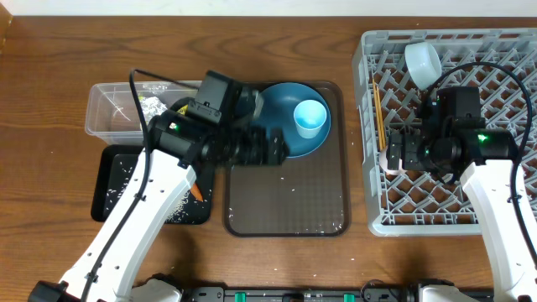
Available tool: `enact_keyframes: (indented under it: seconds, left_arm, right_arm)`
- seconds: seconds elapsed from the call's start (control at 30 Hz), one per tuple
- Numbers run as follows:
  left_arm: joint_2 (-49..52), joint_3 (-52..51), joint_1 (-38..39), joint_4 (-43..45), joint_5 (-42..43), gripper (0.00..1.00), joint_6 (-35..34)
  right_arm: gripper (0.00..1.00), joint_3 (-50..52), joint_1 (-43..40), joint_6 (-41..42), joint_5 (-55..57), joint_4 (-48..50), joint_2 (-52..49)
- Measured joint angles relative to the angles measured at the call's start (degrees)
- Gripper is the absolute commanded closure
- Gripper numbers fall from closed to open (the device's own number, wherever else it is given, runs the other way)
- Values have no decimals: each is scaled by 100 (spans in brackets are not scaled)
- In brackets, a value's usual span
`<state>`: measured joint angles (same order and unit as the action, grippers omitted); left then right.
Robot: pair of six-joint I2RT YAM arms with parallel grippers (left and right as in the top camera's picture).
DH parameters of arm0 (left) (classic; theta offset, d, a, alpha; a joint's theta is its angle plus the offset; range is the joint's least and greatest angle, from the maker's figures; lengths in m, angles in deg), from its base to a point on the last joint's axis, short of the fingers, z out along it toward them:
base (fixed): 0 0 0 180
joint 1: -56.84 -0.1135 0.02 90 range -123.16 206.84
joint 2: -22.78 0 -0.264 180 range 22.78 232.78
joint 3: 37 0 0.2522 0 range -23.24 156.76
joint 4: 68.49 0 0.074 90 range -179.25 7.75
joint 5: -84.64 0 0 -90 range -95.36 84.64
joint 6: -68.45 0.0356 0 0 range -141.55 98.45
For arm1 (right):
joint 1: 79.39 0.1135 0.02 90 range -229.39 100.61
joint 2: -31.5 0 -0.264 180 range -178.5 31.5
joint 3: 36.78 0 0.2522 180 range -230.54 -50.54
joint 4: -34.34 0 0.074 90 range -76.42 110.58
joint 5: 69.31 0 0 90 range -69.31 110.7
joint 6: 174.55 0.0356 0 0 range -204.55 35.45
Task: Sort waste into correct bins and load items into the dishwasher rack
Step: 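Lower the pink cup upside down into the rack and release it, then reach the left gripper to the light-blue cup on the blue plate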
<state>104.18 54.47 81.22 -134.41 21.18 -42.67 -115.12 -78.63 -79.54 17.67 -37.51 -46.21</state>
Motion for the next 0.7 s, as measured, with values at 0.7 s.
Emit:
enact_keyframes:
  seconds: [0.7]
  left_arm:
    - [1246,0,66,2413,-898,21,-1384]
  right_arm:
    - [1,-17,0,0,0,2,0]
